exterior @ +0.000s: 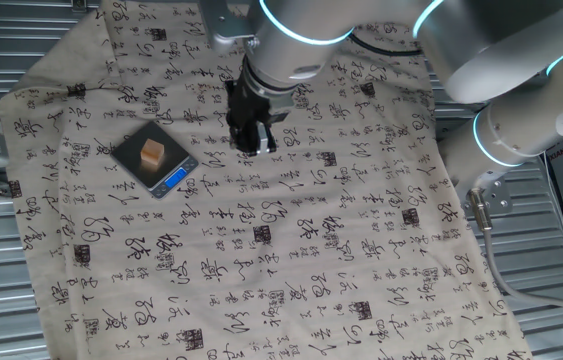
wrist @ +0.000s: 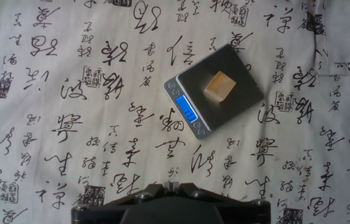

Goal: Remove the object from the scale

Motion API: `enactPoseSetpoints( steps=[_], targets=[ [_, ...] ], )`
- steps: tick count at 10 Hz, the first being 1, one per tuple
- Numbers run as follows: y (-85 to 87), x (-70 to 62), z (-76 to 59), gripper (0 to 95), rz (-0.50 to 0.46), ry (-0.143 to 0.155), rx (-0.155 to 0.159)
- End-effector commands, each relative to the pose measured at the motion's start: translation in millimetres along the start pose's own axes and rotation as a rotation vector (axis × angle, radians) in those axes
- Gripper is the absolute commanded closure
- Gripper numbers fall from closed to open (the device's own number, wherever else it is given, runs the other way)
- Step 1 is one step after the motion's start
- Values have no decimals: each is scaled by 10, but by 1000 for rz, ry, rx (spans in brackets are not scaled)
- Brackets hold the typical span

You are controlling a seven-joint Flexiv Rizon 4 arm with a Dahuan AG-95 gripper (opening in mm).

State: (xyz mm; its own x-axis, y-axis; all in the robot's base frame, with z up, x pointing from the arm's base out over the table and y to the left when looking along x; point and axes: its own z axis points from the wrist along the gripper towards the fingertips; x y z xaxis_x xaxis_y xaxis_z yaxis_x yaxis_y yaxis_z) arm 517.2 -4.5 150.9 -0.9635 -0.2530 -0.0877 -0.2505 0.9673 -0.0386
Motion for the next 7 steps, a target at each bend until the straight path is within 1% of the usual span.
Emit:
enactPoseSetpoints(
  steps=[1,2,4,5,7],
  targets=[
    [-84,-123,250,950,-73,-9,2],
    [-106,-237,327,950,-86,-2,1],
    [-128,-456,414,950,-109,6,1],
    [-131,-541,437,950,-121,8,4],
    [-131,-658,460,950,-137,11,4]
  ],
)
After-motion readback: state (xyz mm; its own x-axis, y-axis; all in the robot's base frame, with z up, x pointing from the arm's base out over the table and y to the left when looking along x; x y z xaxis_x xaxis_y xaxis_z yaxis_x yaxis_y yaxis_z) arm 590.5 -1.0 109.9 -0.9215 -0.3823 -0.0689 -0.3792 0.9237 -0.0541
